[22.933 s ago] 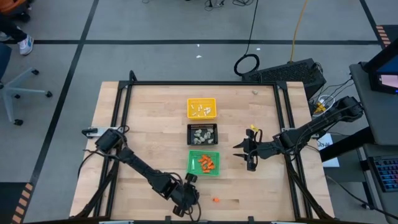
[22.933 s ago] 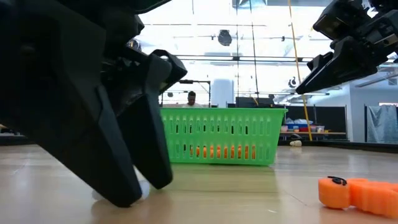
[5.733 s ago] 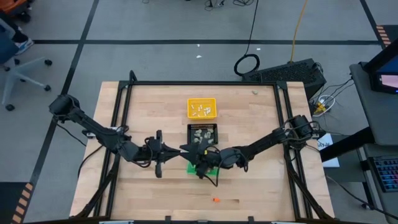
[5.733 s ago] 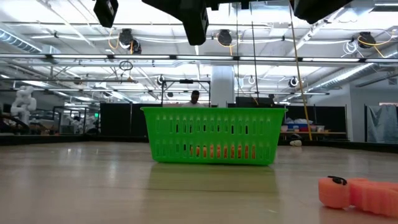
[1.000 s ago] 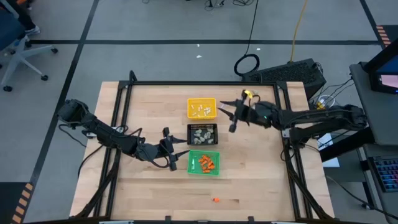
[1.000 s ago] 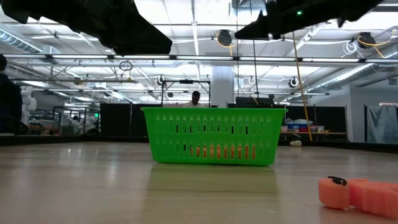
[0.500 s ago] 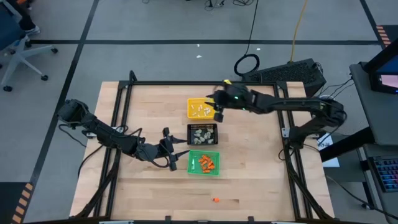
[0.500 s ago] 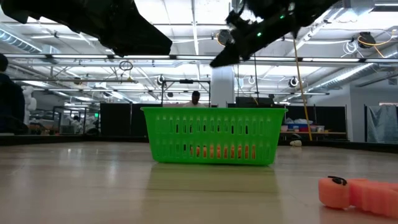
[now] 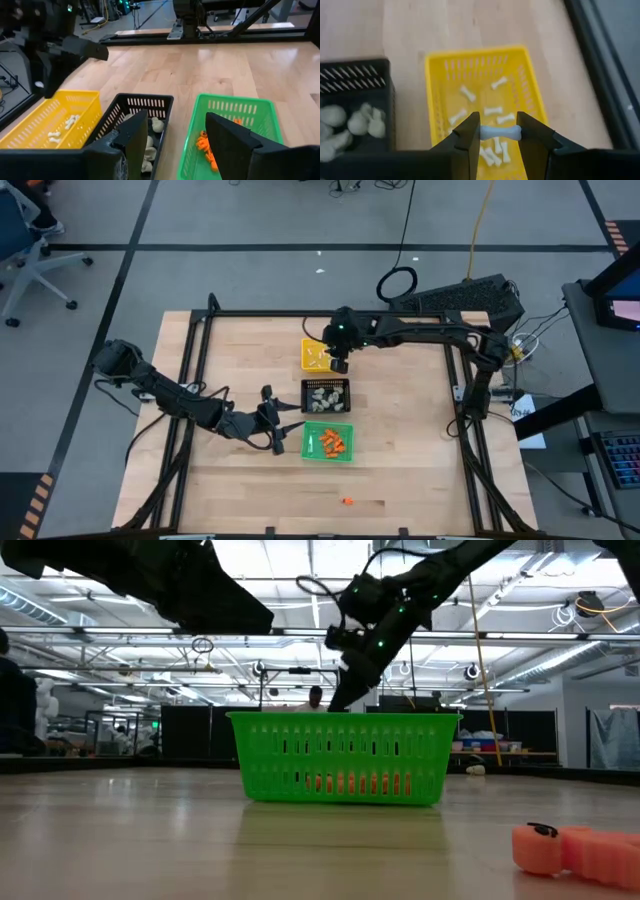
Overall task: Sort Halloween decoration
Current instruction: Put the white bone toy into the yellow basket
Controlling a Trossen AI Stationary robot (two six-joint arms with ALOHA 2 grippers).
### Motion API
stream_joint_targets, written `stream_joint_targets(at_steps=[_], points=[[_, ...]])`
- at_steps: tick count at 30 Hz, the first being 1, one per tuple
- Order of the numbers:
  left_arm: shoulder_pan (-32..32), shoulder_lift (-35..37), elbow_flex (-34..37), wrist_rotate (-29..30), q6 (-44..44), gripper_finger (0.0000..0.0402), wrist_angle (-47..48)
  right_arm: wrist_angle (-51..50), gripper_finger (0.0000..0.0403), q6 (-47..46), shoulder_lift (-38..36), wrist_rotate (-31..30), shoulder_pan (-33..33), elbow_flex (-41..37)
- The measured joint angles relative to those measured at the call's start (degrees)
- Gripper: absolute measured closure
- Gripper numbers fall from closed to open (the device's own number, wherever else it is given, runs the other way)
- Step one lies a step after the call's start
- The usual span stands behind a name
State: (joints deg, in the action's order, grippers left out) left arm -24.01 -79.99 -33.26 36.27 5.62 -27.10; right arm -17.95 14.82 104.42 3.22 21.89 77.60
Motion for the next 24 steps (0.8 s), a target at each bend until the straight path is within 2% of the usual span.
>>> stream_joint_targets(at_steps=[14,24], points=[[0.0,0.0,0.0,0.0,0.1,0.0201,0.7,-5.1,0.0309,1.0,4.8,0.0,0.5,1.2],[0.0,0.0,0.0,0.0,0.1,0.0201,0.7,-6.1,0.0309,2.0,5.0,-0.1,0.5,1.2]])
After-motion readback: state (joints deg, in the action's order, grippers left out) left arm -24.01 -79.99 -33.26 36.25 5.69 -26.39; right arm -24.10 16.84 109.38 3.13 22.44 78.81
